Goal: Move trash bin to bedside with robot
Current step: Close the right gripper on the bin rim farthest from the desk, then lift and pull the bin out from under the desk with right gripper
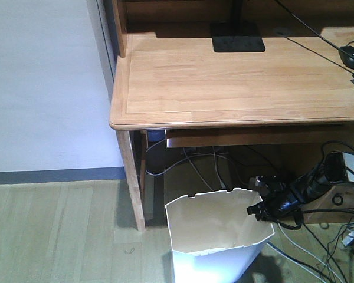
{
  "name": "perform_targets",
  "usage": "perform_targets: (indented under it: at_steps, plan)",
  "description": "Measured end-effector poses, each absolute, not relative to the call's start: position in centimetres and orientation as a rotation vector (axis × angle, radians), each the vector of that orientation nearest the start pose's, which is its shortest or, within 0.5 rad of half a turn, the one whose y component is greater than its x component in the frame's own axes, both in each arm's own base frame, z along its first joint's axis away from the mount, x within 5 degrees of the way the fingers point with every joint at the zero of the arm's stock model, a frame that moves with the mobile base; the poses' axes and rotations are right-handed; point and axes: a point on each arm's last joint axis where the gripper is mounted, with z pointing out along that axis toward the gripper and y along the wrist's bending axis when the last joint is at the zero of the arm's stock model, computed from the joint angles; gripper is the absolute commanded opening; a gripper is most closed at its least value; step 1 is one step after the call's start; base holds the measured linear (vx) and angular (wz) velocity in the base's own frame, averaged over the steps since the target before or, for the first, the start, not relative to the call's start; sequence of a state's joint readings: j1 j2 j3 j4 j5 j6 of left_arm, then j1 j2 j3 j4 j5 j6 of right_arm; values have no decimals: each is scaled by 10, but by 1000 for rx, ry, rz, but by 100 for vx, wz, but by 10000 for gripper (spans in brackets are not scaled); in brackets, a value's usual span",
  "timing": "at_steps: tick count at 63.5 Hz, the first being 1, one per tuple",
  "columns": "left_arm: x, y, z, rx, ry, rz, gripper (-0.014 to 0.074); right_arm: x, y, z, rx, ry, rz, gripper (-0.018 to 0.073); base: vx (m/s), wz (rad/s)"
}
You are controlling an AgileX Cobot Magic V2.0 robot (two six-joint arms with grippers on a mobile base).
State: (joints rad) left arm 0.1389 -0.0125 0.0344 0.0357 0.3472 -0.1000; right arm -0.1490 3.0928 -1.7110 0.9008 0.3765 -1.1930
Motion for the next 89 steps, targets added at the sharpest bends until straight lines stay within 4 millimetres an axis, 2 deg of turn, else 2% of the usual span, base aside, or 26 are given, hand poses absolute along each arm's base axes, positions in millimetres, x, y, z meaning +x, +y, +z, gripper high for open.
perform_targets:
  at_steps: [14,29,37,50,65,82,89]
  plan:
    - [53,8,171,-198,1842,62,-6,374,-35,-223,-264,3001,483,-6,0,0]
    - [53,8,171,-198,1842,62,-6,364,-53,-214,-235,2990,661,-5,0,0]
    - [53,8,171,-198,1842,62,-6,362,-61,-195,-236,2974,703,-5,0,0]
    - [53,8,171,-198,1842,62,-6,356,-62,-161,-285,2956,687,-5,0,0]
    - [53,8,171,-198,1842,62,-6,347,-59,-125,-339,2942,690,-5,0,0]
    - [53,8,171,-198,1842,62,-6,339,-53,-72,-362,2908,741,-5,0,0]
    - [53,8,171,-198,1842,62,-6,333,-50,-56,-357,2900,759,-5,0,0]
